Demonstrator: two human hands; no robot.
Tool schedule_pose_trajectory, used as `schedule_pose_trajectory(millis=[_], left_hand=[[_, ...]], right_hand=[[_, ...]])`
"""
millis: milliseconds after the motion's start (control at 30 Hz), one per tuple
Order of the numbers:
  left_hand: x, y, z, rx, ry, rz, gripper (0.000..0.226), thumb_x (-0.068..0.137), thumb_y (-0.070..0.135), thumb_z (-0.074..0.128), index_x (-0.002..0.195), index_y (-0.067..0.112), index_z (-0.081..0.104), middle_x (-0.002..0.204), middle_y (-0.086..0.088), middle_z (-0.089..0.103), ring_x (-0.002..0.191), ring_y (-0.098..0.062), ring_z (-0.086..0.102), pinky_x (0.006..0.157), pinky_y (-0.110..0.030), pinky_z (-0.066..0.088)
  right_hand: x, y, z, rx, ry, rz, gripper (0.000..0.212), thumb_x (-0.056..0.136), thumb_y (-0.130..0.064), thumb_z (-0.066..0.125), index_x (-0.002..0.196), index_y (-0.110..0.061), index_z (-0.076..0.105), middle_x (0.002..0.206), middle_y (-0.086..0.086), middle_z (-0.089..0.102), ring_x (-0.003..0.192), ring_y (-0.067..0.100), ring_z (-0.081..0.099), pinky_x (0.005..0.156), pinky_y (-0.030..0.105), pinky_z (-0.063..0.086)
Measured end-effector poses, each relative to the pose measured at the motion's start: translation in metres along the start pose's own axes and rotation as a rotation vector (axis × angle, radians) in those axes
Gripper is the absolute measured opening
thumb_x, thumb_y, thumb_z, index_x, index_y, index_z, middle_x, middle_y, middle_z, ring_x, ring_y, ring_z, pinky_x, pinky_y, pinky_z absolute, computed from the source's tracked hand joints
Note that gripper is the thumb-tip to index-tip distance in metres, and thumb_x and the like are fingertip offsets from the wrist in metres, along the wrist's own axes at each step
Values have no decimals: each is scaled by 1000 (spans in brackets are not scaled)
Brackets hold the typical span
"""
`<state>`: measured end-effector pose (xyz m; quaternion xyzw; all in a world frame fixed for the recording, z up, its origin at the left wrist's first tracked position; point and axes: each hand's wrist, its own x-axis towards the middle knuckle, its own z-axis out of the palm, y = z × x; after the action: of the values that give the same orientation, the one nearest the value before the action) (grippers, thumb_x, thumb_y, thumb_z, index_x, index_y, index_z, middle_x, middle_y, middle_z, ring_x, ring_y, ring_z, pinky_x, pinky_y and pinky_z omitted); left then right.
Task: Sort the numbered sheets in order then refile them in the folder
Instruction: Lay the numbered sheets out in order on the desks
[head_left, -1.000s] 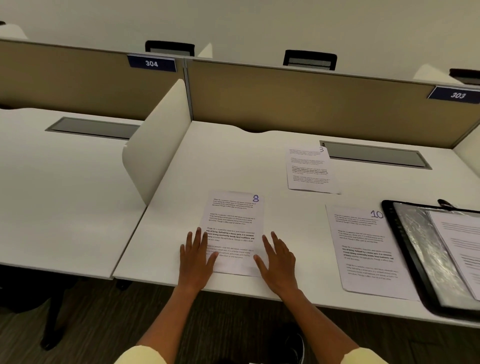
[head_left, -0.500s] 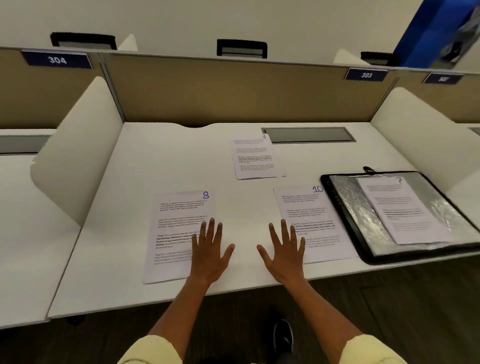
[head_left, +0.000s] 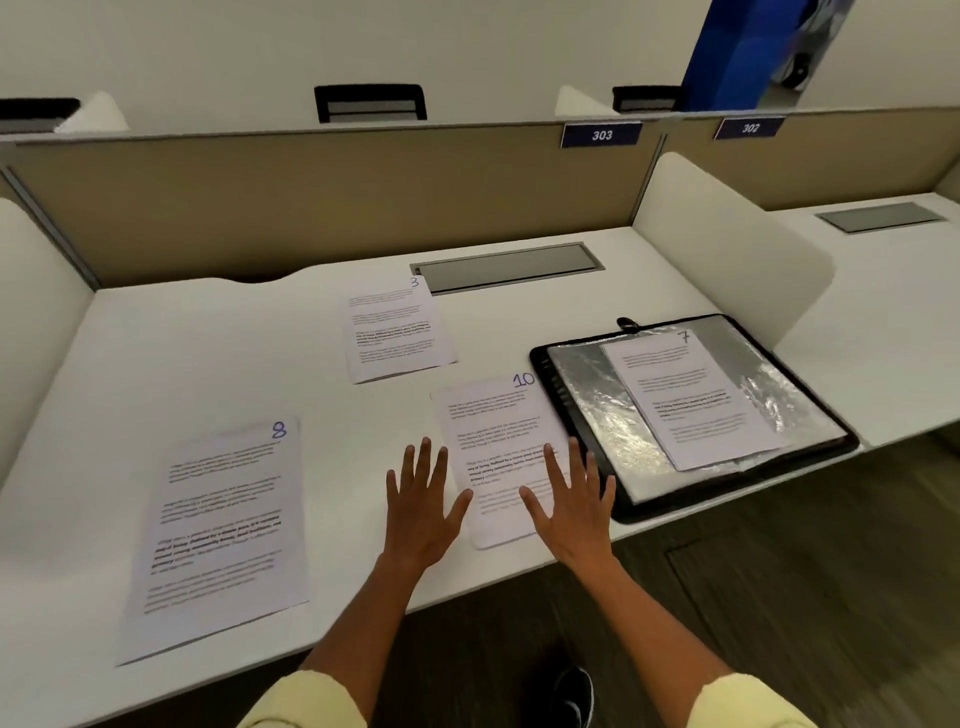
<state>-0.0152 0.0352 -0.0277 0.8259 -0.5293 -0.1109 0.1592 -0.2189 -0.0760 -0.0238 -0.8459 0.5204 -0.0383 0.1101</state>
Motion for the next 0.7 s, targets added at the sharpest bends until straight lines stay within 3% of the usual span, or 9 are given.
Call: schedule_pose_trajectory(millis=[200,333,467,700], left_hand=[[46,92,36,-21,-16,38,91,80,80,-9,154,27,-9,160,3,-24,146,-16,-26,118,-44,-14],[74,150,60,-57,-29,51,92,78,80,-10,154,28,-7,160,4,-24,145,-13,-28,116,-41,-18],[95,199,77,-65,-63,50,93,78,81,-8,154,27,-10,159,5,-26,145,-14,-28,116,-42,-17],[125,258,106,-52,-153,88,75,98,62,25,156,26,-4,160,4,-21,147,-19,-23,121,-48,-8]], right_hand=[[35,99,-23,51,26,58,81,88,-78,7,158,-37,-3,166,1,-14,153,29,-7,119,60,-1],[57,157,-36,46,23,80,84,84,-80,-3,156,-38,-7,166,1,-14,153,30,-5,119,60,0],[76,206,-47,55,18,102,84,83,-81,-2,155,-39,-10,167,2,-12,153,31,-2,119,60,2],[111,268,-60,57,-21,214,75,98,-66,25,158,-34,-6,167,6,-10,153,31,-3,120,60,4]])
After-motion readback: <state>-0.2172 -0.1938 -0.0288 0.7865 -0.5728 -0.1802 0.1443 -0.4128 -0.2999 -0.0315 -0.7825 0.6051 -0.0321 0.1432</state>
